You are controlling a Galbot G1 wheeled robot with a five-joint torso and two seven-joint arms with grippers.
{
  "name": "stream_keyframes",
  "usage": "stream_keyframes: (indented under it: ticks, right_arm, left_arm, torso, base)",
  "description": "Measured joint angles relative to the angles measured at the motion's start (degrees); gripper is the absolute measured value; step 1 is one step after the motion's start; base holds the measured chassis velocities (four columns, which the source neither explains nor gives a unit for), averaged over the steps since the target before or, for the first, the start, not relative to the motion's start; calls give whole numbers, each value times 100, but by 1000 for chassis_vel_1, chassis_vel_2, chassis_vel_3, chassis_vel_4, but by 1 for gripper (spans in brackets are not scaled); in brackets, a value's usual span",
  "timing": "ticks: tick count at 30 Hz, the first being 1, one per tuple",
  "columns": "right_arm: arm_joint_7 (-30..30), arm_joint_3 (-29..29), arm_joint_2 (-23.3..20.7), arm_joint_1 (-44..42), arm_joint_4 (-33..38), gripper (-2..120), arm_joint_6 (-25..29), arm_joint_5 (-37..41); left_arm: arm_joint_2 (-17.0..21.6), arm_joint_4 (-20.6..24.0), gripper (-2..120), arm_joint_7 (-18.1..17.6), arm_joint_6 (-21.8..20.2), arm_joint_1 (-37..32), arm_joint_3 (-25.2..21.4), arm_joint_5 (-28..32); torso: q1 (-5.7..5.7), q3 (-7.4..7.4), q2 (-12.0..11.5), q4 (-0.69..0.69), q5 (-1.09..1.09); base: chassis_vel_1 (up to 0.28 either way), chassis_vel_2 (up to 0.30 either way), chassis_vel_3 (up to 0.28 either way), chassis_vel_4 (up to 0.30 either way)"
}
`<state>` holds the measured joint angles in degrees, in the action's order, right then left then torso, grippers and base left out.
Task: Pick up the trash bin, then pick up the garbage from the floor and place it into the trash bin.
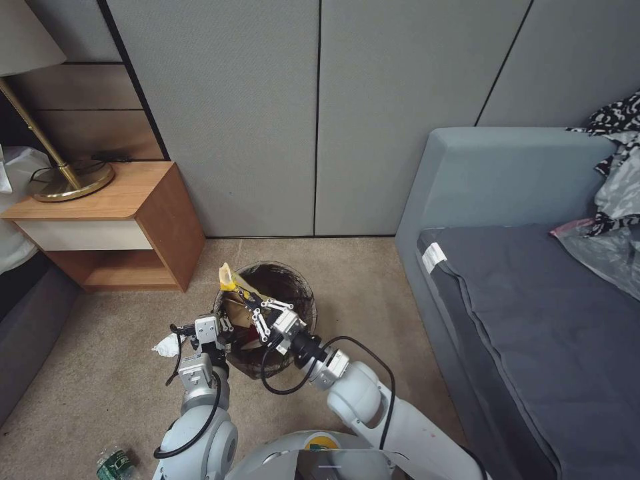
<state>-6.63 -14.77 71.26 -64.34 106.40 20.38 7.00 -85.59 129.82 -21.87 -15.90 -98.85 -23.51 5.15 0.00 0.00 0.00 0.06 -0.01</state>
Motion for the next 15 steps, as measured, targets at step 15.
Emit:
stream_keyframes:
  ticks: [15]
  right_arm:
    - [61,22,291,-12,-801,0,269,-207]
  left_arm:
    - [-33,83,0,-20,-30,-9,37,10]
  torso:
    - [0,0,0,0,1]
  base:
    - [0,0,0,0]
